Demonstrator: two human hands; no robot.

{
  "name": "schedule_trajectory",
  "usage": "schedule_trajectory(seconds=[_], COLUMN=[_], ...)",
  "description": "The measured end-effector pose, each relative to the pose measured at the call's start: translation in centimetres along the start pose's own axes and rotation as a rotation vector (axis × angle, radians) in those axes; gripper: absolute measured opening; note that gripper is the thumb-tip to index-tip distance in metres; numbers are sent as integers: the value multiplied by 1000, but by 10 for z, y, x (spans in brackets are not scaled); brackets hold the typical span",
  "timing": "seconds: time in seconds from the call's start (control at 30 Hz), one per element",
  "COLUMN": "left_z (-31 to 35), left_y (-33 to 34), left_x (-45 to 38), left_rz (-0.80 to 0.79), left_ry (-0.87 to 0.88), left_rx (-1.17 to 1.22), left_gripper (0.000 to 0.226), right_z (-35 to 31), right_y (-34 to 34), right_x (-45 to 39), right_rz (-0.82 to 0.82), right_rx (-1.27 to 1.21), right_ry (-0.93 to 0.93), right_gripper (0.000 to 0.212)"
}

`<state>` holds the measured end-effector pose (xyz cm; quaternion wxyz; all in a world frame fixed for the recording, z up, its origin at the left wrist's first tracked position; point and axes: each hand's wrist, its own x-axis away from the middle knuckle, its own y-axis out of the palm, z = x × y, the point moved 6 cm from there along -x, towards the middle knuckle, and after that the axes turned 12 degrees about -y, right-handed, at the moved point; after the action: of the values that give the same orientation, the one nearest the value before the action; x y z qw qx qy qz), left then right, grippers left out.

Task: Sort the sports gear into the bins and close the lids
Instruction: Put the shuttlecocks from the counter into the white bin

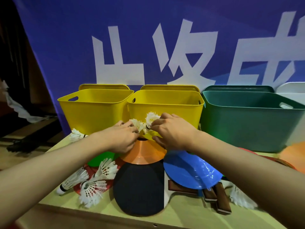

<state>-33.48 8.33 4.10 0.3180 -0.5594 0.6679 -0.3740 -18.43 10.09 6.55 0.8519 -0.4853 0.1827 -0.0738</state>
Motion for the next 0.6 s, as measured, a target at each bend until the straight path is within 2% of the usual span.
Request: schedule_trajectory(seconds=[0.2,0.3,0.53,0.6], left_z=[-20,-19,14,53], left_y=[-39,-64,-106,-136], left_x=[14,22,11,-7], left_rz=[105,175,288,325], left_ry=[-89,-70,25,81], left_rx=[78,88,51,8], left_gripper=[60,60,73,72], right_z=[9,16,46,61], right_y=[-26,-37,-54,-61], right_x=[38,62,137,186], right_rz=[77,92,95,77], right_rx=[5,26,17,55], right_ry=[-2,16,146,222], right_gripper=[43,41,46,49])
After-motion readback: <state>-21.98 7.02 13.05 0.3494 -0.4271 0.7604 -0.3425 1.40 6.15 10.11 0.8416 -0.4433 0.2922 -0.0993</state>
